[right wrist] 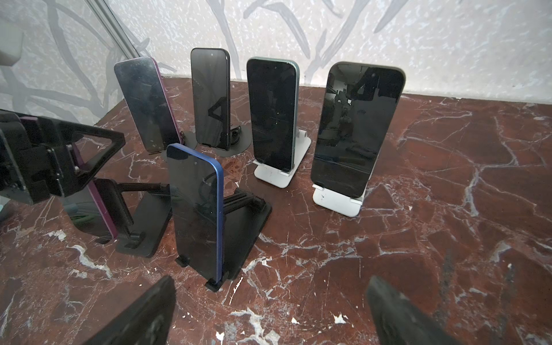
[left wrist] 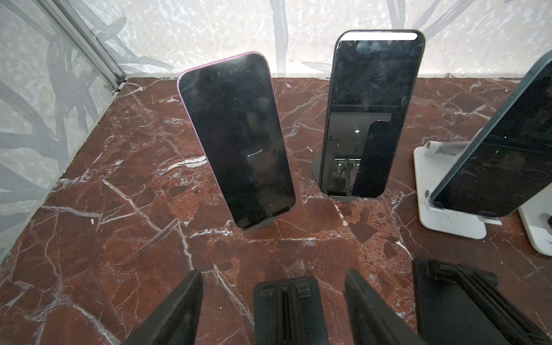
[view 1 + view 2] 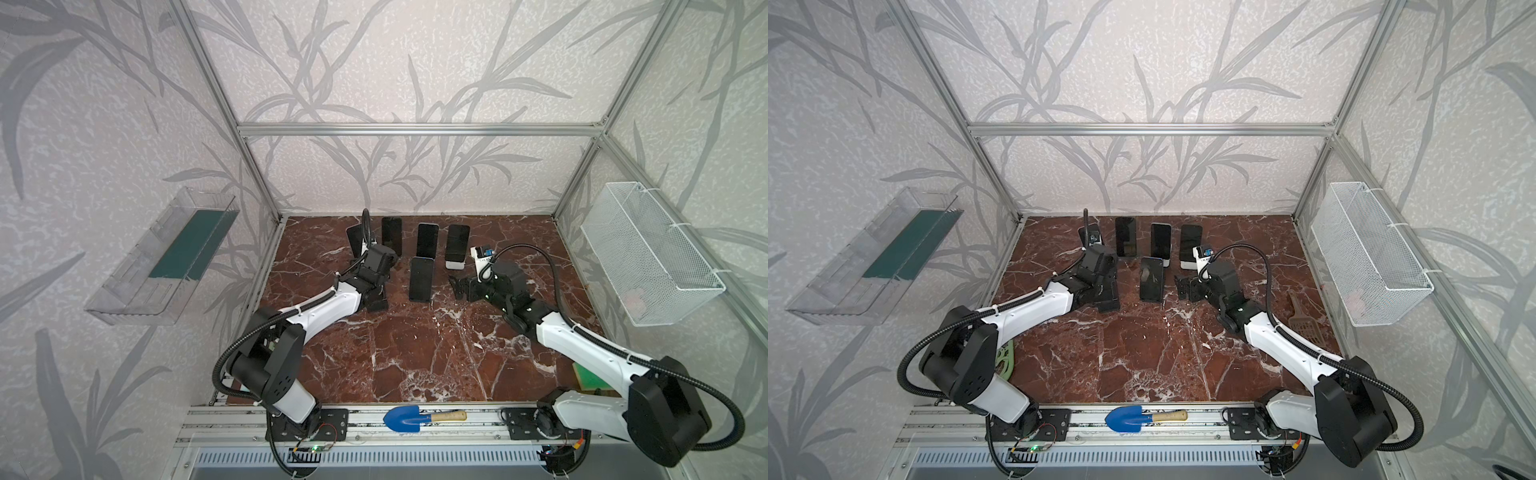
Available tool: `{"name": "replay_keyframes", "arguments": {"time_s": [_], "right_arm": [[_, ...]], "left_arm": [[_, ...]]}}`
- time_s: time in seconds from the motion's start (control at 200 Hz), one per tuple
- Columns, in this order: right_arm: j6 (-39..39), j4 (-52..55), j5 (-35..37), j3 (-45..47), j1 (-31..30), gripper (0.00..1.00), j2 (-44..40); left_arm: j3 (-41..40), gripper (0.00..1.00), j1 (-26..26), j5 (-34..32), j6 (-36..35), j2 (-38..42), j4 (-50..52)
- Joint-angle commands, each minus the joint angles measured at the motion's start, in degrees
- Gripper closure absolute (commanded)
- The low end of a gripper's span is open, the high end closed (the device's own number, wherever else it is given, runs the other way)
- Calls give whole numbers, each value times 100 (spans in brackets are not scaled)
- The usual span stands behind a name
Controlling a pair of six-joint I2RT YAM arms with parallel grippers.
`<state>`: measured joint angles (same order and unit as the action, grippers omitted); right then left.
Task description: Remove the phone from the phone stand
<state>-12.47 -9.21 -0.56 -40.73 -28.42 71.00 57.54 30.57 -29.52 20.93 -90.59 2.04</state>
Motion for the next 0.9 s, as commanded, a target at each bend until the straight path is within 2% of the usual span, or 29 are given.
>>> {"name": "replay_keyframes", "arguments": {"time_s": [0.0, 0.535, 0.895], "right_arm": [[-54, -142, -34, 68, 27, 1, -113], [-107, -142, -85, 46, 20, 1, -87], [-123, -291, -234, 100, 15, 2, -60]], "left_arm": [[139, 49, -28, 7, -28, 334, -2], [-103, 51, 124, 132, 145, 1134, 556], [-687, 53, 694, 29, 798, 1835, 1064]]}}
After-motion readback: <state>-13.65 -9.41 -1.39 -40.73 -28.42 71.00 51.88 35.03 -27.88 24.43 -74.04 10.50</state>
